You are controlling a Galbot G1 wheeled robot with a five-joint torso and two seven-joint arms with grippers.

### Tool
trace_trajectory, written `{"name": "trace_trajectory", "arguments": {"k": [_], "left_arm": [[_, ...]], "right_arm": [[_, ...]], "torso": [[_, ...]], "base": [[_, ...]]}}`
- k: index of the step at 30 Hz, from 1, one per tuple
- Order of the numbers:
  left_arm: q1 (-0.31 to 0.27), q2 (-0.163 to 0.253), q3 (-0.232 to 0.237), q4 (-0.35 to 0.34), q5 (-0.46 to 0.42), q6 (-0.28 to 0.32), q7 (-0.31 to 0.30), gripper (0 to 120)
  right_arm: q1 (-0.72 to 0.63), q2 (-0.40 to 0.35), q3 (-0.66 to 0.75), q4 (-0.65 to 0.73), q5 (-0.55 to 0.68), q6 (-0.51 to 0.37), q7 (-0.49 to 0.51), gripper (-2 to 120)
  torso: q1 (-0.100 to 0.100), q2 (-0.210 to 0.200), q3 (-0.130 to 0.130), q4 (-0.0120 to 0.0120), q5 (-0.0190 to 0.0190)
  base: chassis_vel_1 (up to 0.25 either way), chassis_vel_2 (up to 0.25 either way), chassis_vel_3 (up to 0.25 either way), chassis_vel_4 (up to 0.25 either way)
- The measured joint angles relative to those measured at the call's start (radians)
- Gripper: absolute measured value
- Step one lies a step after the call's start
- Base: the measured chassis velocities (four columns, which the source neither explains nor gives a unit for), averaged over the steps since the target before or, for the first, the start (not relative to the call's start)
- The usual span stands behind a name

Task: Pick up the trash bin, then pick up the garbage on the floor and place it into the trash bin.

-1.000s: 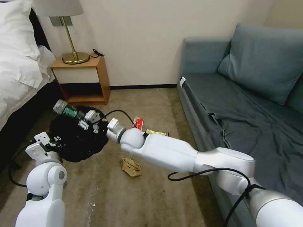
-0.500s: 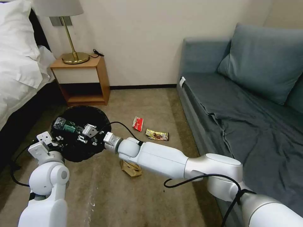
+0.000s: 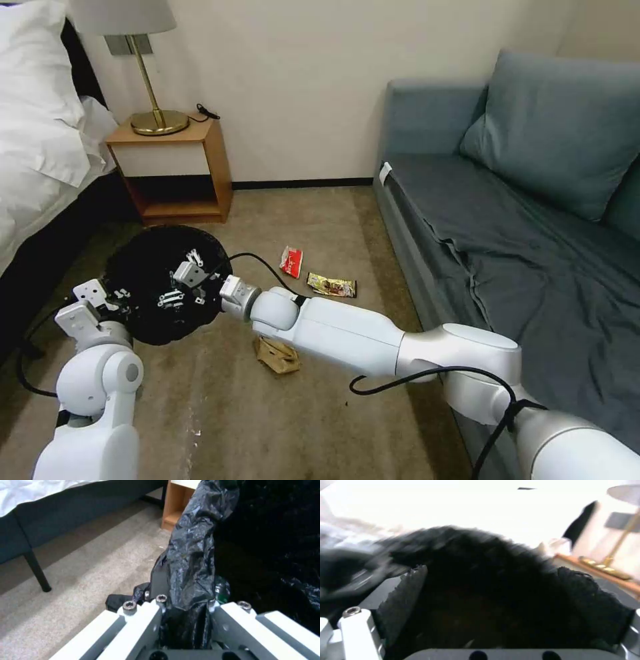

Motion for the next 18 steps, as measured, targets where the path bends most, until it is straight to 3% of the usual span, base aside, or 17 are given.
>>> {"name": "trace_trajectory", "arguments": {"k": [6,10,18], "left_arm": [[0.004,0.005,-0.008,-0.001,-0.003,0.0,0.0,1],[0.01,0.005,-0.013,-0.006,-0.006,-0.001,0.001,1],[-0.003,0.02,-0.016,-0.013,-0.015,0.005,-0.003,1]], "right_arm": [[0.03,0.017,0.128,-0.047,-0.024,-0.022,-0.003,100],[0.05,-0.002,0.264,-0.145,-0.114,-0.058,-0.002,100],[-0.004,-0.069,0.317,-0.3,-0.187,-0.09,-0.032,100]], "torso": [[0.0,0.0,0.0,0.0004,0.0],[0.0,0.0,0.0,0.0001,0.0001],[0.0,0.0,0.0,-0.0001,0.0002]], "base": [[0.0,0.0,0.0,0.0],[0.0,0.0,0.0,0.0],[0.0,0.0,0.0,0.0]]}}
